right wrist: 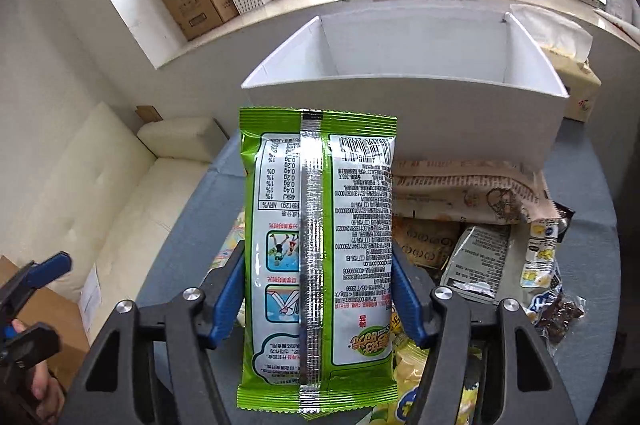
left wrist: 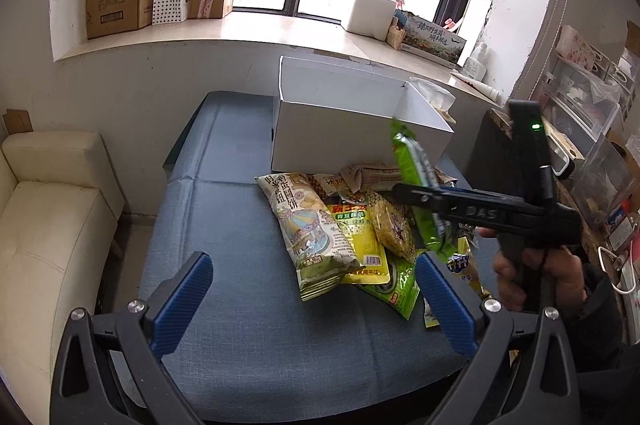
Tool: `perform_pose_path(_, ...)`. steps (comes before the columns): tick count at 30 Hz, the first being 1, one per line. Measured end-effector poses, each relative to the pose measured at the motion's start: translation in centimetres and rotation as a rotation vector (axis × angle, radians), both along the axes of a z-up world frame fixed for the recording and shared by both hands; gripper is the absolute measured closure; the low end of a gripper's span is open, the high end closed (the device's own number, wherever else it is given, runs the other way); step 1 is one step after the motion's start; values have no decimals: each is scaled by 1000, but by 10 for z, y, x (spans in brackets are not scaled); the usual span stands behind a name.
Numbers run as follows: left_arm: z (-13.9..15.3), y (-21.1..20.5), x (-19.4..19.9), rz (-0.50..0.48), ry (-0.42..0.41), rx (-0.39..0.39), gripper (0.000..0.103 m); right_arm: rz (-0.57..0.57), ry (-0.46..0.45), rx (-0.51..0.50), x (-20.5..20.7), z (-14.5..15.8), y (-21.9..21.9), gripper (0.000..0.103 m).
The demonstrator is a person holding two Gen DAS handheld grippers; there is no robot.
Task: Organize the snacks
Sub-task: 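Grasp the green strip-snack bag with right tool while left tool grasps the cake bag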
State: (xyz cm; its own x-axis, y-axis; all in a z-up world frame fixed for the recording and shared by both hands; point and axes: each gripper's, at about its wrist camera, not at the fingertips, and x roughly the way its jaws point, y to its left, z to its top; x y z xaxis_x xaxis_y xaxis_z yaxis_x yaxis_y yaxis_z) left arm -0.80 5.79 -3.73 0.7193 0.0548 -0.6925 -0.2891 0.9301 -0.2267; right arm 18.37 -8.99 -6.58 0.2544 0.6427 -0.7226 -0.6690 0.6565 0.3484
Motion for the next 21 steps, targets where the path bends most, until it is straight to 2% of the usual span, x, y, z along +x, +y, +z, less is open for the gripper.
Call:
perform_pose_path(4,-15,-2,24,-11,29,-4,0,-48,-32,103,-10,36,-42,34)
perform_pose_path(9,-52,4,72,1,118,-34,0,-126,-103,156,-34,66,-90,34)
perform_pose_path(12,-72,13,102,24,172,-43,0,-158,-116,181,-47,73,-107,34)
perform_pose_path(17,-98,27,140,66,258,-75,1,-187,-124,166,-60,73,-127,34)
perform_pose_path(19,-106,31,147,67,255,-97,6,-185,-113,167,-62,70,-128,34)
perform_pose_path(20,-111,31,150,69,277,-102,20,-187,-114,168,-64,69,-129,34)
perform_pose_path(21,-115,33,153,68,299,-116,41,-184,-115,168,-65,69,-129,34)
